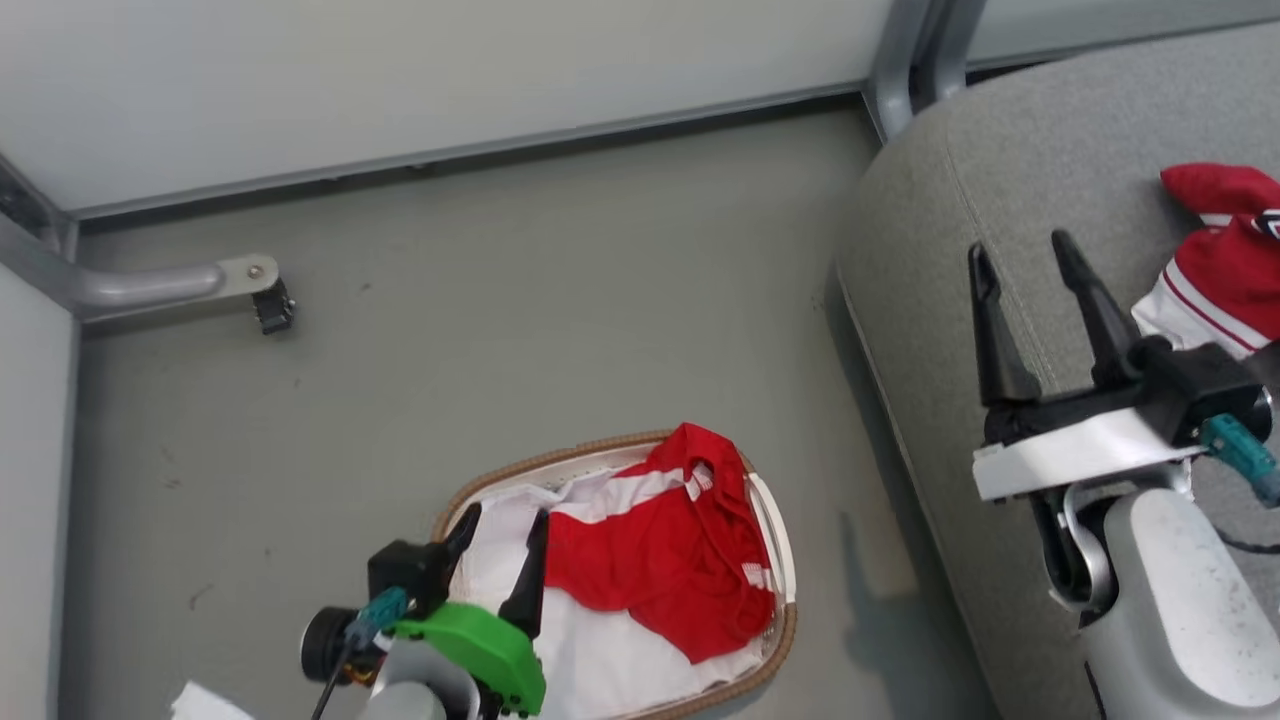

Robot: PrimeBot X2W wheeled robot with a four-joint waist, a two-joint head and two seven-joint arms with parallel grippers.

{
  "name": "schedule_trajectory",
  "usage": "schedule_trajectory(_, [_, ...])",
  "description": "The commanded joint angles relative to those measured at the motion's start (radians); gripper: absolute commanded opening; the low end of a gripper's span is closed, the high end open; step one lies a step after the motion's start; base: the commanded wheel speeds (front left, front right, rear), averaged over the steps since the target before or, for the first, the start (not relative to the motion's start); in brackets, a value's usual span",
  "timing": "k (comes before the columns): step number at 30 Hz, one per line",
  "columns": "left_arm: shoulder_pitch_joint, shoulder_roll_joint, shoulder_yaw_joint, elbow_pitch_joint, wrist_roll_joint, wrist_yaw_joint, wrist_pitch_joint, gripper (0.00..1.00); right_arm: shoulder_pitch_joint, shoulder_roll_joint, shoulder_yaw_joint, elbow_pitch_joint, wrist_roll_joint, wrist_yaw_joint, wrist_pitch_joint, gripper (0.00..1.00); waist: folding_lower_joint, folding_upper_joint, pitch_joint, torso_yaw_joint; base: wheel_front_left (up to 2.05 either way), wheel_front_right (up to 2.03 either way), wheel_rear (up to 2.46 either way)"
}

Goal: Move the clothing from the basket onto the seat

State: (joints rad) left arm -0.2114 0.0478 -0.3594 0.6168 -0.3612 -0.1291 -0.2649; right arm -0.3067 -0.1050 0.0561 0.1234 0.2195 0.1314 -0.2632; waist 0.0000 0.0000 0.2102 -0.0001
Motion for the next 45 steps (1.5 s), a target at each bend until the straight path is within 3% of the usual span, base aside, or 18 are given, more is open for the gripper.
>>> schedule_trajectory(1, [-0.058,0.005,-0.021,0.023,-0.010,-0.002,0.001,1.00,-0.034,-0.005,-0.001,-0.023,0.007,-0.001,-0.002,1.00,0.0000,0.0000,0.164,-0.124,0.00,0.00,0.00])
schedule_trajectory(8, [-0.238,0.006,-0.131,0.177,-0.046,-0.002,0.001,1.00,-0.124,-0.005,-0.038,-0.114,0.022,-0.001,-0.002,1.00,0.0000,0.0000,0.324,-0.198,0.00,0.00,0.00])
schedule_trajectory(20, [-0.455,0.024,-0.263,0.343,-0.119,-0.001,0.001,1.00,-0.191,0.016,-0.116,-0.221,0.038,-0.001,-0.002,1.00,0.0000,0.0000,0.514,-0.236,0.00,0.00,0.00])
schedule_trajectory(32, [-0.567,0.041,-0.340,0.378,-0.179,-0.001,0.001,1.00,-0.222,0.021,-0.106,-0.282,0.032,-0.001,-0.002,1.00,0.0000,0.0000,0.612,-0.257,0.00,0.00,0.00])
schedule_trajectory(43, [-0.640,0.052,-0.336,0.387,-0.197,-0.001,0.001,1.00,-0.211,0.025,-0.108,-0.273,0.031,-0.001,-0.002,1.00,0.0000,0.0000,0.638,-0.281,0.00,0.00,0.00])
schedule_trajectory(44, [-0.643,0.053,-0.334,0.394,-0.190,-0.001,0.001,0.36,-0.210,0.026,-0.108,-0.271,0.030,-0.001,-0.002,1.00,0.0000,0.0000,0.636,-0.282,0.00,0.00,0.00])
schedule_trajectory(45, [-0.646,0.052,-0.331,0.394,-0.187,-0.001,0.001,0.06,-0.209,0.027,-0.107,-0.269,0.029,-0.001,-0.002,1.00,0.0000,0.0000,0.634,-0.283,0.00,0.00,0.00])
